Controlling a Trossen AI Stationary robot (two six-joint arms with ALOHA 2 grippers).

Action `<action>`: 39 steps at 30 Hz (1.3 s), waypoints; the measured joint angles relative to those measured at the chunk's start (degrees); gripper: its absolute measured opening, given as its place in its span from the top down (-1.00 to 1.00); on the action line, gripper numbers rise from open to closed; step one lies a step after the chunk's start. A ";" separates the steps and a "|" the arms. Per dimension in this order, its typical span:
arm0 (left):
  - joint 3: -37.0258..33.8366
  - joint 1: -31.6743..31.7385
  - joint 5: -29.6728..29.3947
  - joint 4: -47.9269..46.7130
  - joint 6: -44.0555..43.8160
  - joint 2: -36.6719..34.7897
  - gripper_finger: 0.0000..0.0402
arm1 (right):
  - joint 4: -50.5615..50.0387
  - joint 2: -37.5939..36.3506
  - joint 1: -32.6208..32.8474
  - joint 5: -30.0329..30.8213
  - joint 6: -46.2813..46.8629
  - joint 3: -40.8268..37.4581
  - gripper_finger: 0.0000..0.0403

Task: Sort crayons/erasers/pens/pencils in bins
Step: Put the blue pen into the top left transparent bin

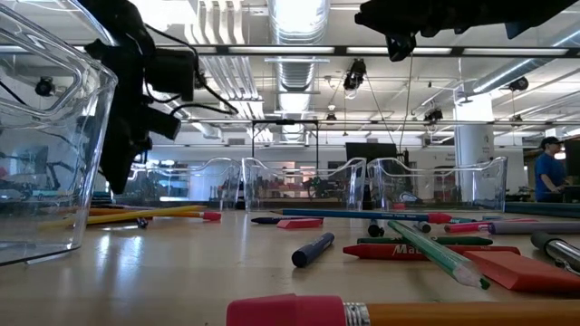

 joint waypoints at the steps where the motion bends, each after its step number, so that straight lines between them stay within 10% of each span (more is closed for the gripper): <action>1: 0.04 0.00 0.02 -0.39 -0.03 -0.92 0.98 | 0.00 0.00 0.01 0.00 -0.03 0.00 0.66; 15: 0.61 0.32 0.14 2.13 -1.57 -3.65 0.97 | 0.04 0.00 0.01 0.00 0.17 0.00 0.66; 28: 0.59 1.58 -7.08 3.98 2.14 7.95 0.25 | 0.07 0.00 0.01 0.00 0.24 0.00 0.66; 39: 1.35 2.80 -7.40 9.26 5.36 9.48 0.16 | 0.03 0.00 0.00 0.00 0.15 0.00 0.66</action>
